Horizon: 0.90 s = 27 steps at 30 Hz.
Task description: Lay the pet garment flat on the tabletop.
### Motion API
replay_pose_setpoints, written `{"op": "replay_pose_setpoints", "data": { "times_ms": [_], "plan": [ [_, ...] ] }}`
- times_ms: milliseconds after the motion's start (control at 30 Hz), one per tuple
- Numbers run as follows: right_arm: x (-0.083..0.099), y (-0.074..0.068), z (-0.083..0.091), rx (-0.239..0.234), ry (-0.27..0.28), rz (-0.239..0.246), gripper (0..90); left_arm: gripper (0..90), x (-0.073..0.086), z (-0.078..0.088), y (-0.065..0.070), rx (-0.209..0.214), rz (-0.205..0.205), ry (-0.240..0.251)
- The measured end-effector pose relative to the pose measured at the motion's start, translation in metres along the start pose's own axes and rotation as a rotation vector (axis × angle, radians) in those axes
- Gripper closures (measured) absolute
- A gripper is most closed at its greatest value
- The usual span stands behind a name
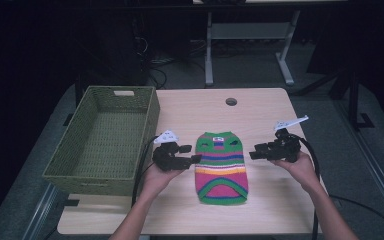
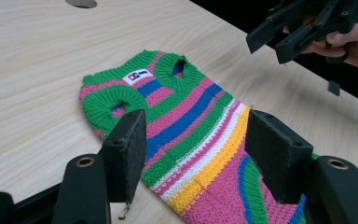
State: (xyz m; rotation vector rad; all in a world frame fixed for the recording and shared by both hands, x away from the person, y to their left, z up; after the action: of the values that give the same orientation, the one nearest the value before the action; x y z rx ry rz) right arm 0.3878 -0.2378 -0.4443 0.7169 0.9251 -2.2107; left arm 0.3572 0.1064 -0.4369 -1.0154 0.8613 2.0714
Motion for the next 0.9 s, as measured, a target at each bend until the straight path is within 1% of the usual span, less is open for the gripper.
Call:
{"op": "replay_pose_setpoints", "data": {
  "times_ms": [33, 167, 300, 367, 500, 600, 667, 733, 800, 900],
  "plan": [
    [0.001, 0.000, 0.001, 0.001, 0.002, 0.002, 42.6, 38.0, 0.001, 0.000, 0.000, -0.002, -0.003, -0.001],
    [0.005, 0.000, 0.003, 0.001, 0.004, -0.003, 41.9, 37.1, 0.004, 0.001, 0.001, 0.005, 0.008, -0.011],
    [0.009, 0.000, 0.005, 0.000, 0.010, 0.001, 41.3, 36.7, 0.006, 0.002, 0.003, 0.012, 0.007, -0.008],
    [0.010, 0.000, 0.007, -0.005, 0.003, -0.004, 40.8, 36.2, 0.008, 0.003, 0.004, 0.016, 0.011, -0.012],
    [0.014, -0.001, 0.011, -0.007, 0.014, -0.003, 40.7, 36.1, 0.013, 0.007, 0.008, 0.028, -0.003, -0.010],
    [0.018, -0.001, 0.013, -0.006, 0.016, -0.002, 40.3, 36.0, 0.014, 0.008, 0.009, 0.031, -0.002, -0.012],
    [0.020, 0.000, 0.015, -0.008, 0.019, -0.012, 40.0, 35.5, 0.015, 0.009, 0.010, 0.035, 0.001, -0.010],
    [0.023, 0.000, 0.016, -0.008, 0.022, -0.012, 39.0, 35.5, 0.016, 0.011, 0.011, 0.042, -0.001, -0.009],
    [0.025, 0.000, 0.017, -0.005, 0.010, -0.014, 37.6, 35.5, 0.017, 0.011, 0.013, 0.044, -0.002, -0.011],
    [0.028, -0.003, 0.019, -0.005, 0.019, -0.002, 36.9, 34.6, 0.019, 0.011, 0.014, 0.046, -0.003, -0.012]
  ]
}}
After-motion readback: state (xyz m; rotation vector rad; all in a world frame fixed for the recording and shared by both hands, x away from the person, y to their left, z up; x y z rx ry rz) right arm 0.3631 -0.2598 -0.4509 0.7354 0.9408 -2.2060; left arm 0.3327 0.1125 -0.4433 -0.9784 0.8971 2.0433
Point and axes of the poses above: each handheld gripper's, and its own axes: z roughly backward along the jaws, x roughly out of its underside, y roughly to its right, the point moved 3 cm from there along -z, roughly forward along the jaws, and after that the axes turned 1 degree about -z, right-handed, at the moved point
